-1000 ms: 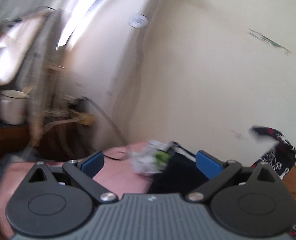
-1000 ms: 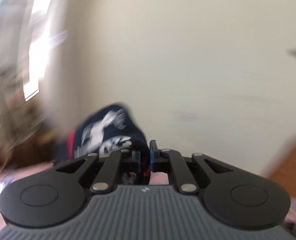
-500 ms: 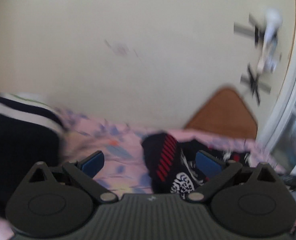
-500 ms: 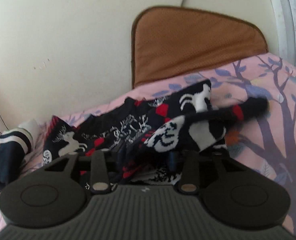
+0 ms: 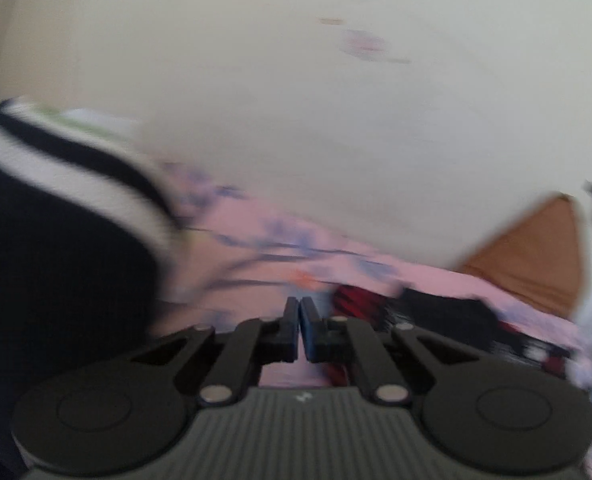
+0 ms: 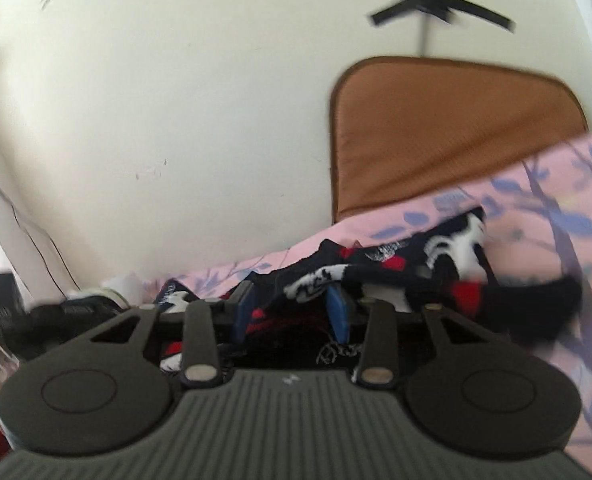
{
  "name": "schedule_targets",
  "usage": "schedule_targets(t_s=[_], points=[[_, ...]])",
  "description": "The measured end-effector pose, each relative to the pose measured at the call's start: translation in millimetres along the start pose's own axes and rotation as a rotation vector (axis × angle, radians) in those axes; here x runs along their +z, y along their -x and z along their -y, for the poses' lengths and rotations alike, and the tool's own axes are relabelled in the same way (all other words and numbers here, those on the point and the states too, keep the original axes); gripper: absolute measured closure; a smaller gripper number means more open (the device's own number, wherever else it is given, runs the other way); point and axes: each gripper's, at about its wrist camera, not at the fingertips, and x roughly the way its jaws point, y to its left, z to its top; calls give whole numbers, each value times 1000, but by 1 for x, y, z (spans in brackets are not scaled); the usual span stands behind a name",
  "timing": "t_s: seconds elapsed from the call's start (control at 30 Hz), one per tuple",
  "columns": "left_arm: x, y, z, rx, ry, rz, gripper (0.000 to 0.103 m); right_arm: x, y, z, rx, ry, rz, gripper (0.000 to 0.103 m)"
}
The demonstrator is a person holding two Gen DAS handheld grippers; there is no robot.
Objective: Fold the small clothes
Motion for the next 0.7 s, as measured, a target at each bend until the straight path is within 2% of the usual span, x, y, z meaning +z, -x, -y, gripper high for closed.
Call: schedule_targets(t_s=[0.07,0.1,0.13,0.17,0.2,0.27,0.3,0.4,0.43,0.5,0.57,0.6,0.63,0.67,0.7], points=[[-3,-3,-13,-6,77,-44,96,-8,-21,0,-42,28,-89,59],[-7,-1,-16,-42,94,-62,95,-12,-26,4,-46,11,-125,59],[-10,2,-15,-66,90,-68,84,-14,-26,10,-34,-14,-138,58],[-14,6,-12,-77,72,-64,63,-16,-21,16,-13,-47,-140,54],[-17,12,-7,-92,49,-59,50,-15,-15,22,6,-83,-135,45],[-20,17,5,-144,25,-75,5,-15,2,35,32,-157,-108,33],[-24,19,11,-167,2,-84,0,-14,12,41,42,-193,-94,27],[-33,12,35,-142,-97,-133,0,-11,39,62,64,-311,-56,22],[-37,8,40,-134,-109,-153,1,-11,46,69,57,-338,-44,22],[-45,5,39,-142,-98,-183,8,-10,54,79,22,-371,-22,22],[-52,1,38,-148,-103,-197,42,-10,52,91,-23,-415,-15,23],[-54,4,41,-122,-139,-176,58,-10,46,95,-45,-431,-28,29],[-55,5,44,-119,-160,-186,83,-8,39,97,-71,-434,-42,35],[-55,5,43,-120,-151,-181,85,-5,33,97,-110,-408,-48,54],[-54,8,41,-125,-135,-164,86,-1,26,94,-152,-367,-56,81]])
